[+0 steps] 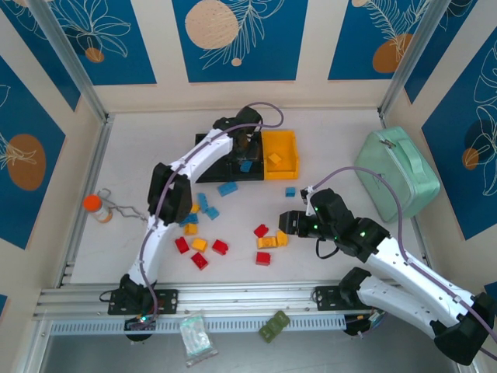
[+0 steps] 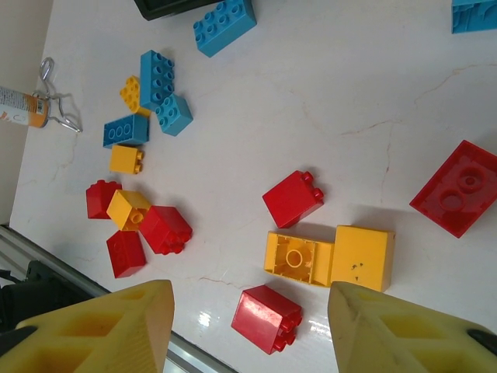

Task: Sort the legos into containers by color
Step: Pick up the lego from the middle-left of the table.

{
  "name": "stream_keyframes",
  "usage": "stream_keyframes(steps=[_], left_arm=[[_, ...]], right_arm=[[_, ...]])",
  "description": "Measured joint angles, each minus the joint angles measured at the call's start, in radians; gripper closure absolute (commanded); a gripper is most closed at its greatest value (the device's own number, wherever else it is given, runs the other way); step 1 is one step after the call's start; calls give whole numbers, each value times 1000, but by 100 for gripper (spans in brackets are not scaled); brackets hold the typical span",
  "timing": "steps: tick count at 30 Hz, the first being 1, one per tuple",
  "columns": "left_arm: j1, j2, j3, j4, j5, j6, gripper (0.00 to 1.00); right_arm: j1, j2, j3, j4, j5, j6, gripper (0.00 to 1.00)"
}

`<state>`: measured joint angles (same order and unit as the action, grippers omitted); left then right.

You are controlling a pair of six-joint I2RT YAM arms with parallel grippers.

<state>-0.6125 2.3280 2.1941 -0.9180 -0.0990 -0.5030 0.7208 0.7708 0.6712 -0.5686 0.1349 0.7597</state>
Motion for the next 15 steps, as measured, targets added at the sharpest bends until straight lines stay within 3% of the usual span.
stream_keyframes(steps=[8, 15], left_arm=[[-18, -361, -339, 97, 45, 15, 45], [-41, -640, -737, 174, 134, 55, 43]], right_arm=[[2, 0, 0, -1, 0, 0, 44], [13, -2, 0, 3, -40, -30, 39]])
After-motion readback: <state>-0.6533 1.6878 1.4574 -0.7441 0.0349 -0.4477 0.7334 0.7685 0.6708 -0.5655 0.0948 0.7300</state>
